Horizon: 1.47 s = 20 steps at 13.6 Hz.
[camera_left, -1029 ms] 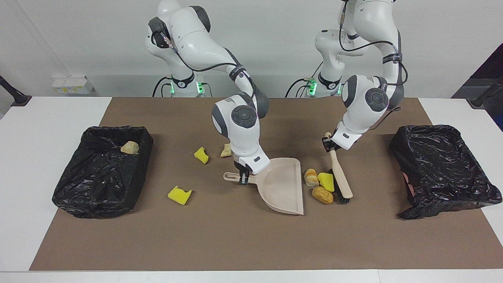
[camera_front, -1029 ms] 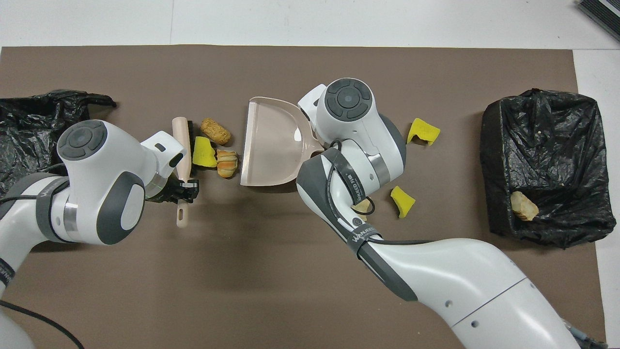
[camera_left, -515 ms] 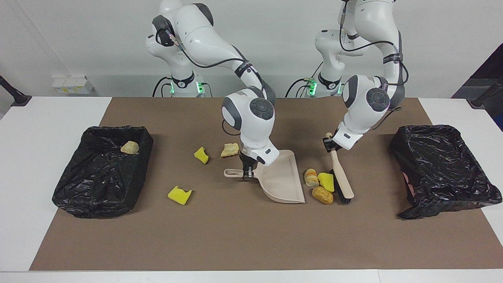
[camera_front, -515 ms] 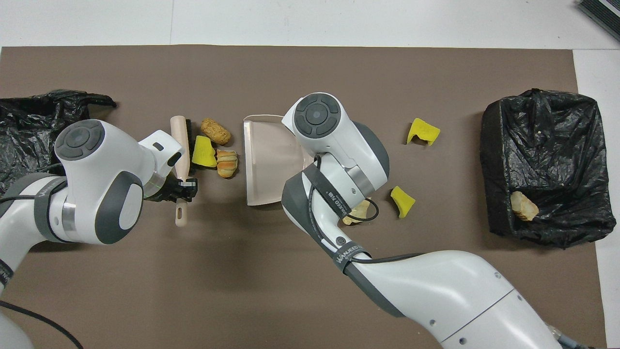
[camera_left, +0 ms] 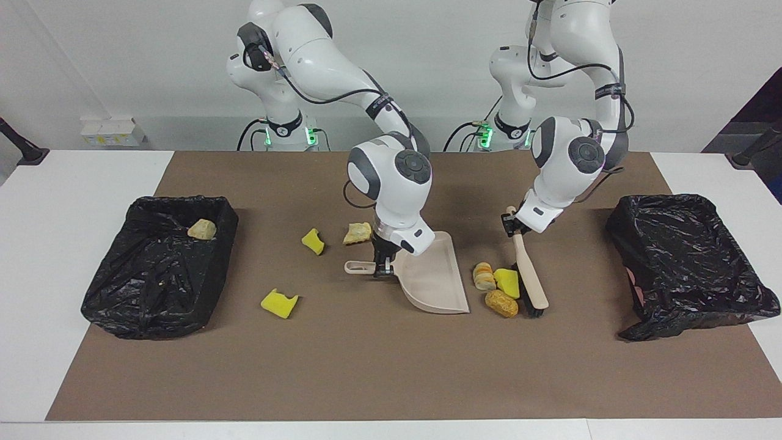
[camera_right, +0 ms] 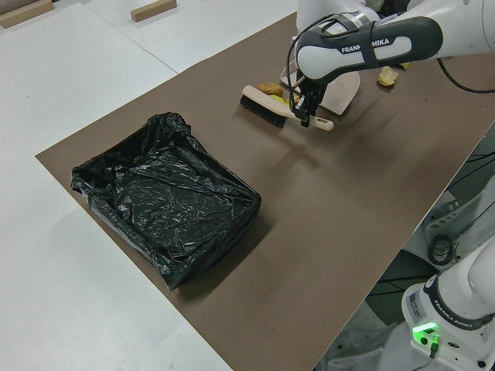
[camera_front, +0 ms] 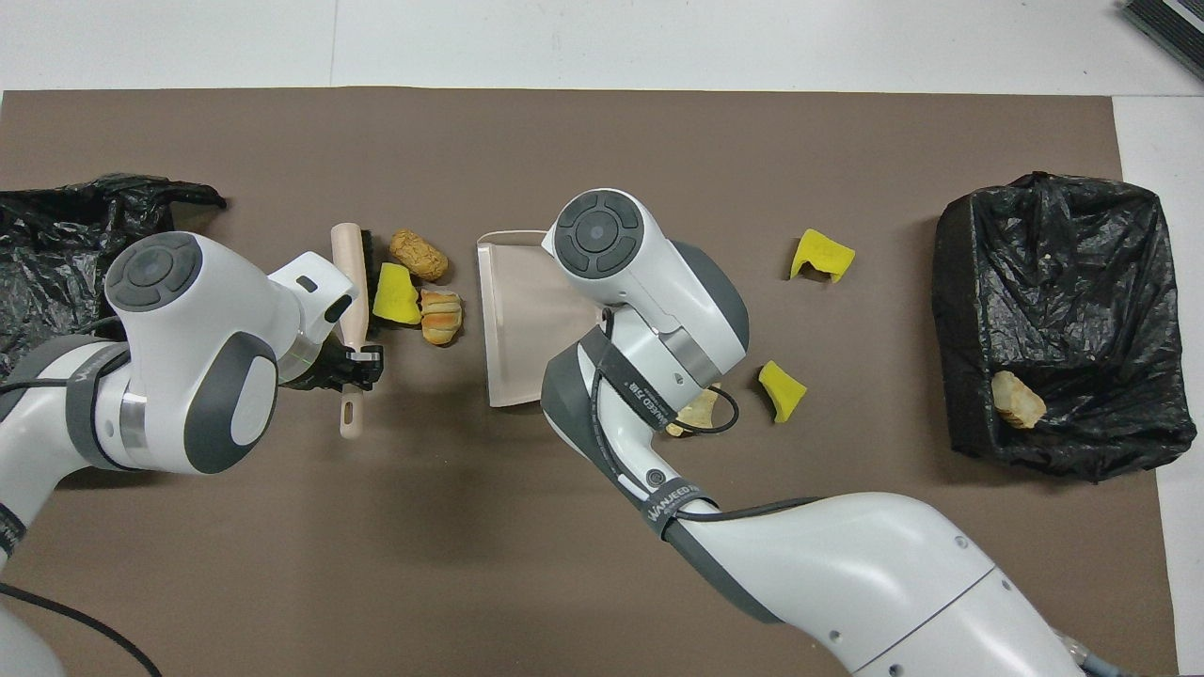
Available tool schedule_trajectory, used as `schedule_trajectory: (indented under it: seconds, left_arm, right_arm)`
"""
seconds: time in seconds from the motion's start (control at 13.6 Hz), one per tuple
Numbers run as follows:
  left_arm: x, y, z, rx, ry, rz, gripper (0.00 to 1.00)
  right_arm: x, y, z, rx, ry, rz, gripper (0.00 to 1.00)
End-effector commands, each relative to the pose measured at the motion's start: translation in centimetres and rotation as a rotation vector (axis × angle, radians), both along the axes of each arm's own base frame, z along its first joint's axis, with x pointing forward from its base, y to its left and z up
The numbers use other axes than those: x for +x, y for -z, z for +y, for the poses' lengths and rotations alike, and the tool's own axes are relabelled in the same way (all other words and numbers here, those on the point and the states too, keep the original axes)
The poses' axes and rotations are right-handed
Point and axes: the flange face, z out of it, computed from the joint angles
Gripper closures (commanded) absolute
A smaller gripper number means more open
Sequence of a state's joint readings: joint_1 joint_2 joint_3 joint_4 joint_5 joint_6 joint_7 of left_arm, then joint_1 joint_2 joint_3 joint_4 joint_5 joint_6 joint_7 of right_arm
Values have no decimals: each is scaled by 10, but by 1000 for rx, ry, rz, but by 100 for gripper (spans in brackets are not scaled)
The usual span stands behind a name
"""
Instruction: Sweep and dump trash in bin
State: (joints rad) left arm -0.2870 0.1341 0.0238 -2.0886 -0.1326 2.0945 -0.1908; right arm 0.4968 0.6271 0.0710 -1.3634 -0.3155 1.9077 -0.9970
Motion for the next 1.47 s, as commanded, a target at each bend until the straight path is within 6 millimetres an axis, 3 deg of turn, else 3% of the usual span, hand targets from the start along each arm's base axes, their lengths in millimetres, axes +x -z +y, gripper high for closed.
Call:
schedule_trajectory:
  seconds: [0.0,0.44,0.74,0.96,1.18,1.4]
  left_arm:
    - [-12,1,-24,-59,60,-11,100]
    - [-48,-6,-111,-129,161,2,100]
    - [-67,-13,-146,-146,113,39,100]
    - [-50,-20,-133,-150,75,30,100]
    - [-25,-39,-90,-144,-3,27,100]
    - [-16,-45,-69,-78,-105,15,100]
  right_arm:
    - [-13,-3,-3,-81,-41,26,100]
    - [-10,-3,-7,-84,-32,27,100]
    - [-8,-4,-11,-80,-26,25,100]
    - [-7,-4,-11,-65,-8,27,100]
    - [-2,-23,-22,-10,137,-10,100]
    - [10,-62,-70,24,184,-39,100]
